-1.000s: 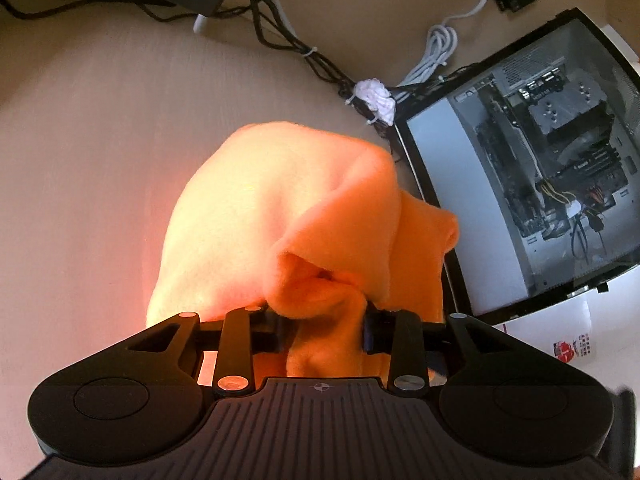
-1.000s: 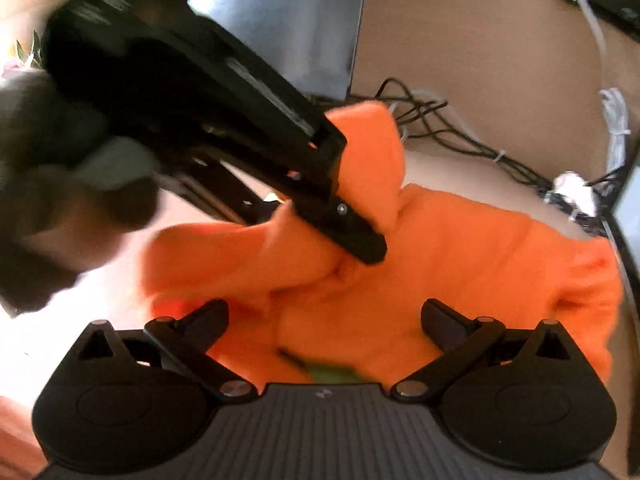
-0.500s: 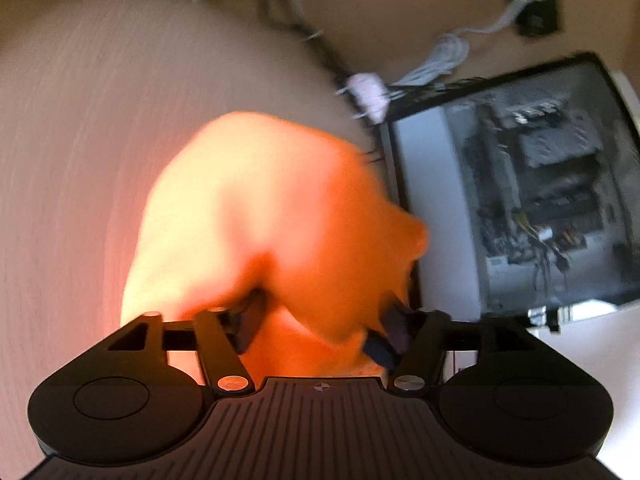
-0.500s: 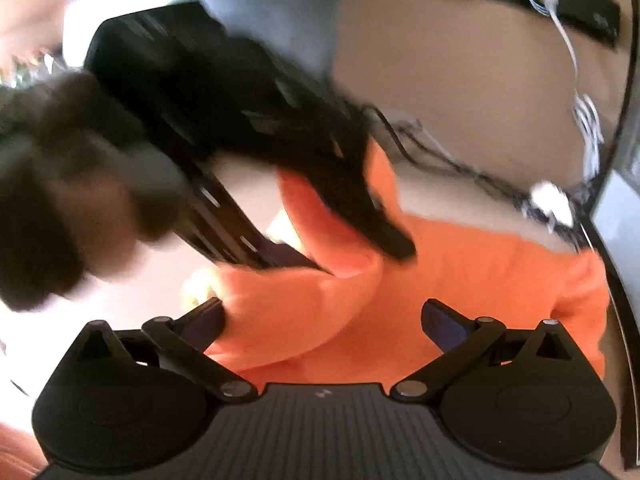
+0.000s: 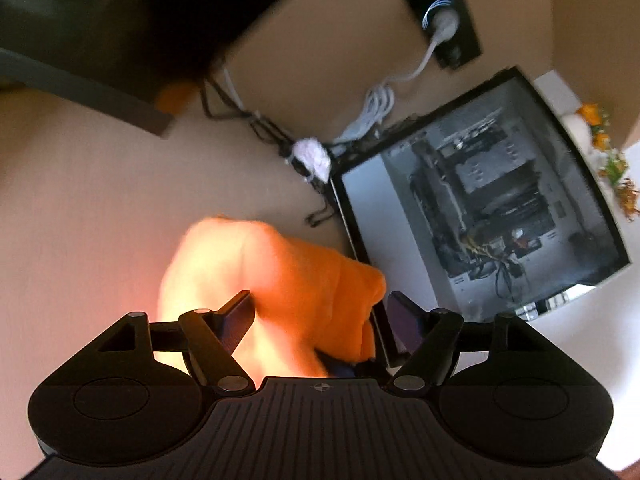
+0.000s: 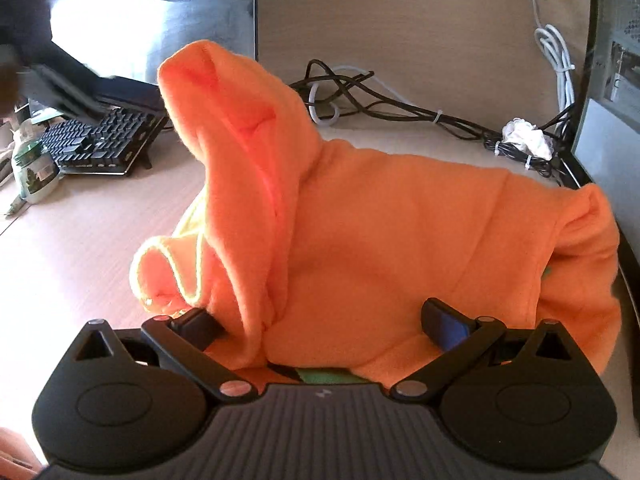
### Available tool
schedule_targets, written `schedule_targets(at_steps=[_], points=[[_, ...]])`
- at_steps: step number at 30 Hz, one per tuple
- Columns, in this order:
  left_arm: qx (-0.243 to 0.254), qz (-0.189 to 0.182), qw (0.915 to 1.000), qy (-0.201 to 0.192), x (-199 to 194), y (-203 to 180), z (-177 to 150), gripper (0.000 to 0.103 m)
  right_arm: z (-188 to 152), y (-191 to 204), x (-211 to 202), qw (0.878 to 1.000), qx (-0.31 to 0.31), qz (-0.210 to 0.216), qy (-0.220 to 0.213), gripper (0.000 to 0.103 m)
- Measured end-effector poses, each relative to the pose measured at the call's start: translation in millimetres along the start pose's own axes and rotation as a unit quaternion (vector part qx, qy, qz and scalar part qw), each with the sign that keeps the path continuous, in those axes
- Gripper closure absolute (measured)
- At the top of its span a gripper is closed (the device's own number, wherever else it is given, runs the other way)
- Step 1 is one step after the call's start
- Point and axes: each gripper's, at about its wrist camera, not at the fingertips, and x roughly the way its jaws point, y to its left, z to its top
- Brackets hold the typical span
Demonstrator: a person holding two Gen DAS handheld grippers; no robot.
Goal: Fold clothes
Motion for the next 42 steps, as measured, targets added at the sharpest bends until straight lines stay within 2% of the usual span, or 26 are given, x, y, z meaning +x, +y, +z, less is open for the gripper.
schedule_targets(at_steps=[2, 5, 9, 11, 13, 15, 17, 19, 20, 22, 24, 27, 29, 32, 34, 36, 39, 42], points=[[-0.020, 0.016, 0.9994, 0.024, 32.7, 2.7, 4.6, 0.025, 1.2, -1.5, 3.0, 1.000, -0.006, 0.001, 0.002, 0.000], [-0.093, 0.007, 0.9927, 0.077, 82.4, 21.7, 7.1, 0.025, 1.1, 0.5, -9.3, 0.999, -0.036, -0.008, -0.004, 0.000], [-0.197, -0.039, 0.9763, 0.082, 100.1, 44.5, 8.2, 0.026, 9.8, 2.9, -32.4, 0.996, -0.068, -0.031, -0.045, 0.001], [-0.200, -0.036, 0.9758, 0.079, 101.4, 42.7, 8.5, 0.026, 17.0, 2.9, -36.5, 0.994, -0.074, -0.045, -0.064, 0.001], [-0.184, -0.028, 0.9797, 0.073, 93.8, 35.4, 9.1, 0.025, 23.2, 4.4, -26.6, 0.990, -0.090, -0.084, -0.065, 0.001], [-0.154, -0.035, 0.9862, 0.050, 72.6, 24.2, 9.5, 0.019, 23.3, -2.6, -6.2, 0.989, -0.089, -0.116, -0.036, 0.001], [-0.121, -0.051, 0.9911, 0.022, 46.3, 14.1, 7.2, 0.010, 18.0, -13.2, 5.5, 0.990, -0.069, -0.123, -0.012, 0.001], [-0.093, -0.060, 0.9938, -0.010, 17.8, 11.5, 0.3, 0.009, 11.0, -24.2, 10.3, 0.992, -0.041, -0.121, 0.003, 0.001], [-0.088, -0.057, 0.9942, -0.023, 6.7, 15.4, -4.9, 0.009, 7.9, -28.7, 8.0, 0.993, -0.030, -0.117, 0.004, 0.001], [-0.092, -0.022, 0.9951, -0.031, -0.4, 29.6, -13.5, 0.009, 4.7, -36.5, 7.0, 0.994, -0.015, -0.112, 0.006, 0.001], [-0.096, 0.021, 0.9950, -0.023, 9.3, 40.5, -21.8, 0.009, 4.5, -45.9, 6.3, 0.995, 0.011, -0.100, 0.011, 0.001], [-0.076, 0.039, 0.9963, -0.005, 34.9, 39.0, -31.2, 0.009, 0.5, -62.1, 2.3, 0.995, 0.067, -0.077, 0.023, 0.001], [-0.061, 0.036, 0.9974, 0.009, 53.8, 32.5, -32.9, 0.009, -3.9, -69.9, 0.4, 0.994, 0.088, -0.066, 0.027, 0.001], [-0.053, 0.034, 0.9978, 0.021, 77.7, 22.1, -33.3, 0.009, -11.1, -76.4, -2.9, 0.995, 0.086, -0.050, 0.024, 0.000], [-0.055, 0.030, 0.9977, 0.026, 89.5, 14.8, -33.4, 0.009, -16.7, -79.6, -6.3, 0.996, 0.081, -0.022, 0.024, 0.000], [-0.046, 0.031, 0.9981, 0.027, 89.7, 8.3, -34.2, 0.009, -20.9, -80.5, -7.5, 0.997, 0.070, -0.002, 0.026, 0.000], [-0.045, 0.012, 0.9986, 0.022, 69.9, 6.0, -38.7, 0.009, -19.0, -77.8, -2.4, 0.997, 0.063, 0.017, 0.035, 0.000], [-0.047, 0.025, 0.9986, 0.005, 41.8, 7.8, -43.9, 0.009, -15.4, -60.6, 5.2, 0.997, 0.053, 0.041, 0.036, 0.000]])
